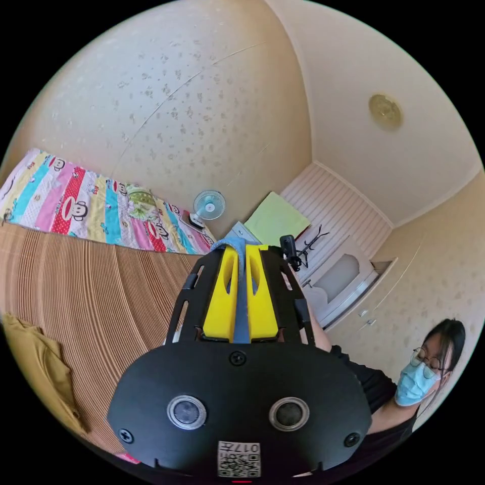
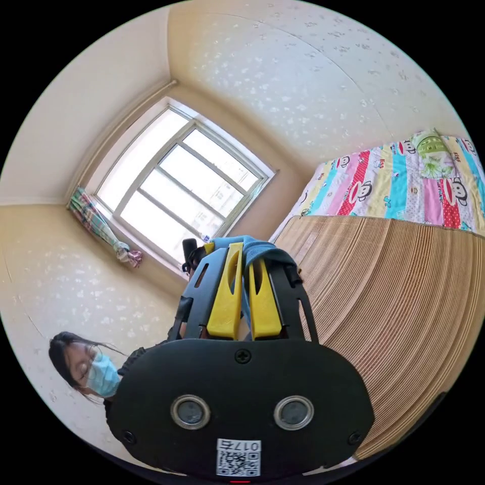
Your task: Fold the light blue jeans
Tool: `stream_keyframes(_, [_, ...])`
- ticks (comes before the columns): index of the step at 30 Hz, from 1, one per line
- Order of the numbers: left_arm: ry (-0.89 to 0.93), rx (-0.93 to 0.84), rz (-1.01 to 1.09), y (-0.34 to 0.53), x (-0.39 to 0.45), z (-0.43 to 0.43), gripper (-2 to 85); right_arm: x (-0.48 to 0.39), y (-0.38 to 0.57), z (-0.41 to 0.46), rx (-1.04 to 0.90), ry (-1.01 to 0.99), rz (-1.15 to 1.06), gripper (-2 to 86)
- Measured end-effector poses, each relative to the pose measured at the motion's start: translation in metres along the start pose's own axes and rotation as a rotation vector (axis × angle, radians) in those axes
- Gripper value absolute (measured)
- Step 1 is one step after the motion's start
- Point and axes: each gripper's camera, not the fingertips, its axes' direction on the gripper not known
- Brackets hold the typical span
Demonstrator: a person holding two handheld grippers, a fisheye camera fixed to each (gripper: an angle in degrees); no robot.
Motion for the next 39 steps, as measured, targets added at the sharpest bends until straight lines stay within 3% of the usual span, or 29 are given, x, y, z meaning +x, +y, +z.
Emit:
stream_keyframes(4, [-0.029, -0.122, -0.003, 0.069, -0.047, 0.029, 0.1, 0.029, 0.051, 0.025, -0.11, 0.06, -0.032, 0.1])
stream_keyframes(10, [0.098, -0.276, -0.172, 0.259, -0.093, 0.062, 0.6, 0.069, 0.245, 0.048, -0.213, 0.021, -0.022, 0.6])
stream_keyframes(12, [0.105, -0.324, -0.243, 0.313, -0.095, 0.068, 1.0, 0.08, 0.332, 0.055, -0.218, 0.01, 0.068, 1.2])
stream_keyframes(16, [-0.056, -0.399, -0.385, 0.389, -0.096, 0.062, 4.3, 0.1, 0.43, 0.068, -0.268, 0.085, 0.3, 4.0])
stream_keyframes(18, [-0.075, -0.344, -0.429, 0.396, -0.096, 0.05, 6.4, 0.106, 0.456, 0.057, -0.211, 0.083, 0.383, 9.2])
stream_keyframes(20, [-0.124, -0.217, -0.422, 0.385, -0.09, 0.031, 8.6, 0.103, 0.453, 0.043, -0.12, 0.081, 0.366, 10.8])
stream_keyframes(23, [-0.241, -0.165, -0.403, 0.353, -0.092, 0.029, 10.1, 0.103, 0.423, 0.034, -0.056, 0.166, 0.323, 13.3])
stream_keyframes(29, [-0.429, -0.349, -0.406, 0.307, -0.13, 0.1, 14.0, 0.142, 0.366, 0.073, -0.089, 0.354, 0.326, 16.4])
stream_keyframes(35, [-0.421, -0.41, -0.437, 0.309, -0.106, 0.134, 13.9, 0.131, 0.377, 0.109, -0.11, 0.282, 0.327, 15.9])
stream_keyframes(39, [-0.414, -0.458, -0.474, 0.311, -0.104, 0.148, 9.1, 0.13, 0.384, 0.131, -0.187, 0.225, 0.41, 10.3])
